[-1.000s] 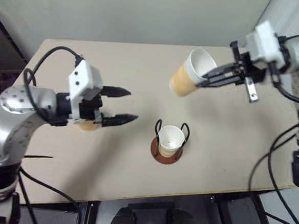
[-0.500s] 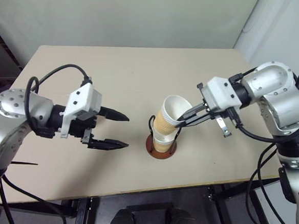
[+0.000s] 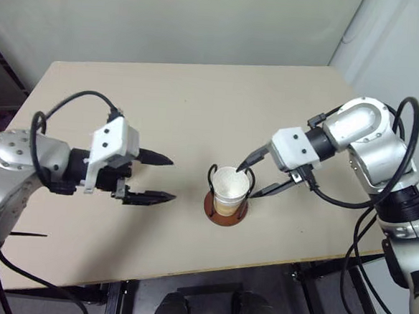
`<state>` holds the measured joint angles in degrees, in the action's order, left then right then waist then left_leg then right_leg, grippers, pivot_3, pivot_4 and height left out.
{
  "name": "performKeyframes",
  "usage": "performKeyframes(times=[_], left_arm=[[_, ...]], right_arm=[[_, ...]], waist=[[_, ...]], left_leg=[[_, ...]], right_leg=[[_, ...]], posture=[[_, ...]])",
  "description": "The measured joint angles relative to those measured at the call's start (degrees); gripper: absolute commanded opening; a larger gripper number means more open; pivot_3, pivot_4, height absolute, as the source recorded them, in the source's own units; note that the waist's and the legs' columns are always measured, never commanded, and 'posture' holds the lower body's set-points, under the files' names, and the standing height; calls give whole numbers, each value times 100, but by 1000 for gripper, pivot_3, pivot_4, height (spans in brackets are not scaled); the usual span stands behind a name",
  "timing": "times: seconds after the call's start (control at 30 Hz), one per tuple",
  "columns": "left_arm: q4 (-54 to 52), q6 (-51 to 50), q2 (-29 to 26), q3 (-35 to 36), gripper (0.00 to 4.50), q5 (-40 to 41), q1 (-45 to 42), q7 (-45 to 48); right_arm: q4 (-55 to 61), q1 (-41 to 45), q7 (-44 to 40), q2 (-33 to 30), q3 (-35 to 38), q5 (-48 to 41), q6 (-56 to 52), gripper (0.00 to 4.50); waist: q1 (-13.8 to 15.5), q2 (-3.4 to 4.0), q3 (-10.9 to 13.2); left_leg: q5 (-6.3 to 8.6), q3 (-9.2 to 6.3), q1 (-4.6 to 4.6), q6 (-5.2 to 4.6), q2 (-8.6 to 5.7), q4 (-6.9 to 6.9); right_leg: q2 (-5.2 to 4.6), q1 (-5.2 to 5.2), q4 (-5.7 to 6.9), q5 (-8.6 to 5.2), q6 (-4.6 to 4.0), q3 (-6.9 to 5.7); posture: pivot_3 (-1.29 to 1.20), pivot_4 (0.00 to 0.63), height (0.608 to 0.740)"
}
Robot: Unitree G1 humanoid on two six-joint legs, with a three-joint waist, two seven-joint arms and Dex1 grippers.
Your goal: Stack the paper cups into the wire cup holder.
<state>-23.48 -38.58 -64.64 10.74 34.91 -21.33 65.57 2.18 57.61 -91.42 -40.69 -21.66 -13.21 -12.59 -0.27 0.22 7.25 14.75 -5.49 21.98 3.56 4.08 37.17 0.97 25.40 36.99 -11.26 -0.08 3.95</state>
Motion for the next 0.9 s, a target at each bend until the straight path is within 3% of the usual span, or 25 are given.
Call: performKeyframes(times=[0.03,0.17,0.23,0.3,0.47,0.77,0.9], left_arm=[[94,54,-68,40,3827,-98,0,-18],[738,455,-838,502,3827,-577,329,328],[1083,820,-1227,679,3827,-952,620,553],[1497,1194,-1388,625,3827,-1326,749,672],[2206,1828,-1373,-158,3827,-1967,349,676],[3062,2443,-784,-1288,3827,-2781,-497,708],[3304,2605,-676,-1419,2501,-2986,-584,756]], right_arm=[[-84,10,56,36,29,-11,-4,4136],[-889,425,940,681,1152,-892,-928,4136],[-811,678,1336,871,1705,-1383,-1444,4136],[-450,669,1586,1073,1789,-1513,-1636,4136],[-98,332,2021,1529,1316,-1422,-1778,4136],[250,253,2279,1433,1240,-1410,-1916,4136],[330,213,2335,1338,1242,-1433,-2019,4182]], waist=[[0,0,0],[-13,1,1],[-8,-1,-3],[-11,-7,-8],[-2,-13,-11],[4,-16,-13],[1,-16,-13]], left_leg=[[0,-4,-1,0,1,1],[-2,2,4,1,2,-7],[-2,-1,-7,-1,2,-18],[8,-11,-10,-6,6,-19],[18,-18,13,4,24,-9],[30,-19,31,6,27,-9],[32,-17,33,7,41,-9]], right_leg=[[0,0,2,0,0,1],[15,32,4,3,-2,46],[25,29,5,-1,-8,53],[36,31,5,-6,-16,54],[43,58,8,-1,-20,55],[45,77,5,9,-16,55],[58,80,5,22,6,56]], posture=[[0,150,740],[0,150,740],[0,150,740],[0,150,740],[0,150,740],[0,150,740],[0,150,740]])
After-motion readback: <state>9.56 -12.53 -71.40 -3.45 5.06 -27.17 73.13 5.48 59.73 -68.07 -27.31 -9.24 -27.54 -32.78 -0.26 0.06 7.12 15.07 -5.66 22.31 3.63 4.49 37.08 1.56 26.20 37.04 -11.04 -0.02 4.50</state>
